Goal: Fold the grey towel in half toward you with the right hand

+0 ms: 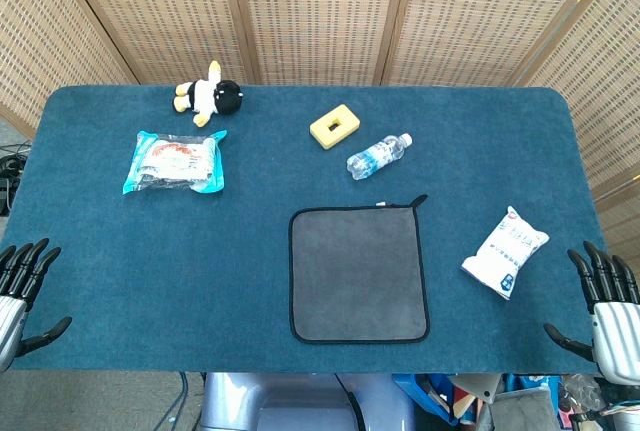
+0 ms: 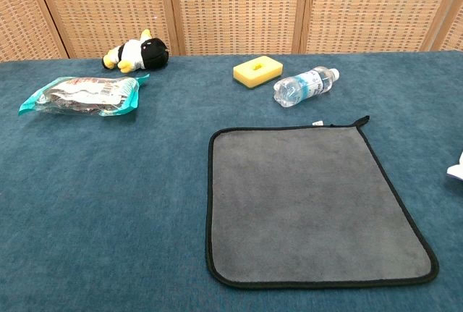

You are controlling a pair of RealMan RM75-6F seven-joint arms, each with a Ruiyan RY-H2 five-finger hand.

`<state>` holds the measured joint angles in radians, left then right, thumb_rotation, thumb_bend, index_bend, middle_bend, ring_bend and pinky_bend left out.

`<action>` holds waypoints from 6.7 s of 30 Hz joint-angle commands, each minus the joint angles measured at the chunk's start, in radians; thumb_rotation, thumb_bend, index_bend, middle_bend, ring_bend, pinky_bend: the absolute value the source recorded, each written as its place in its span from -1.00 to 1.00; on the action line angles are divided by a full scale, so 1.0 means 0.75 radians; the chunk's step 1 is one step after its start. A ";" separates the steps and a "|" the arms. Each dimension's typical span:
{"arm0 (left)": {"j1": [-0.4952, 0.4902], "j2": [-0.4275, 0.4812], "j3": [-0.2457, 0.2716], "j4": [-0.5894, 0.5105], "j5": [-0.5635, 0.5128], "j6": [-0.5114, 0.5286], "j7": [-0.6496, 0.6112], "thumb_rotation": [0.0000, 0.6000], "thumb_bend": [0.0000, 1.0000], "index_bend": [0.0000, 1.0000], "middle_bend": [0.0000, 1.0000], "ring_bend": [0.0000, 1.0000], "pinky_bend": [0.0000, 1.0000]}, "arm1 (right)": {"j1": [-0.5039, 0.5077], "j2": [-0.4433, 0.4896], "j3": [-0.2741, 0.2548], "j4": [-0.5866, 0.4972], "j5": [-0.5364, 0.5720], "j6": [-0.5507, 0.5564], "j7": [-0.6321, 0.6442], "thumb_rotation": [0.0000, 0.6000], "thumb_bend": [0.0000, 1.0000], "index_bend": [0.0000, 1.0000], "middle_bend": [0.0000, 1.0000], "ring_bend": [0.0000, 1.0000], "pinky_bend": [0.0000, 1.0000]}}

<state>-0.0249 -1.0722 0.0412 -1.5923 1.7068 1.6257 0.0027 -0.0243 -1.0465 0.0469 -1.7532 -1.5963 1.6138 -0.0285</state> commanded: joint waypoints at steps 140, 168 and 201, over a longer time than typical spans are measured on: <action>-0.099 0.010 -0.078 -0.009 -0.255 -0.227 -0.039 1.00 -0.58 -1.00 -1.00 -1.00 -1.00 | 0.967 -0.705 -0.079 0.072 0.720 -0.555 -0.701 1.00 0.17 0.26 -1.00 -1.00 -1.00; -0.087 0.010 -0.068 -0.013 -0.233 -0.205 -0.036 1.00 -0.58 -1.00 -1.00 -1.00 -1.00 | 0.786 -0.707 -0.256 0.101 0.416 -0.549 -0.725 1.00 0.18 0.26 -1.00 -1.00 -1.00; -0.084 0.007 -0.070 -0.013 -0.236 -0.202 -0.028 1.00 -0.58 -1.00 -1.00 -1.00 -1.00 | 0.684 -0.627 -0.248 0.060 0.278 -0.625 -0.637 1.00 -0.09 -1.00 -1.00 -1.00 -1.00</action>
<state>-0.0881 -1.0672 -0.0116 -1.6018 1.5294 1.4741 -0.0186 0.4888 -1.5284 -0.1422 -1.6957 -1.3818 1.1485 -0.5172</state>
